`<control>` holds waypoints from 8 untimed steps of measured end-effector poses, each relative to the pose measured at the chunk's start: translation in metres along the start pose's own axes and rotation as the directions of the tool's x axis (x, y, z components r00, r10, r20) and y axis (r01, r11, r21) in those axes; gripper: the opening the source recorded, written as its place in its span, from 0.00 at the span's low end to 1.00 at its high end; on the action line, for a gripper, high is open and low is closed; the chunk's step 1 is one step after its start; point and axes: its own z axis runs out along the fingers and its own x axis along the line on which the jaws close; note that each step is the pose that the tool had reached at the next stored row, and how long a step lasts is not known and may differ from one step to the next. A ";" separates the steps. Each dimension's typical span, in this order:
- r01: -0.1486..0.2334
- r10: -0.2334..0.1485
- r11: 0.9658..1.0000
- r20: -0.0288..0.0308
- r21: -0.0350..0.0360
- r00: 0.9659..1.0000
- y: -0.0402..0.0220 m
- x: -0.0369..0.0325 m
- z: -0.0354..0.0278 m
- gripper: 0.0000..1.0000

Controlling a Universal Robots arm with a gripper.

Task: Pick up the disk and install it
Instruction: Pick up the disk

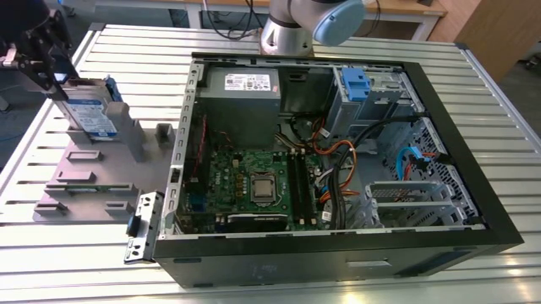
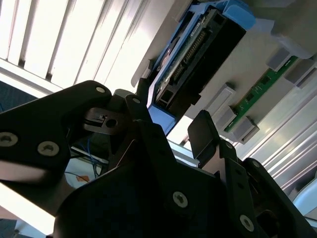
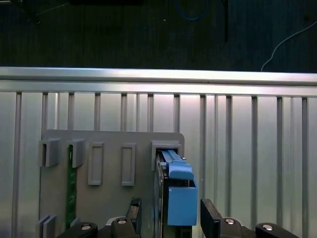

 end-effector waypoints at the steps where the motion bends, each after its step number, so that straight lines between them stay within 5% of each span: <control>1: 0.000 0.000 1.000 0.000 0.000 1.000 0.0001 0.0000 0.0008 0.59; 8: 0.000 0.000 1.000 0.000 0.000 1.000 0.0016 0.0001 0.0051 0.59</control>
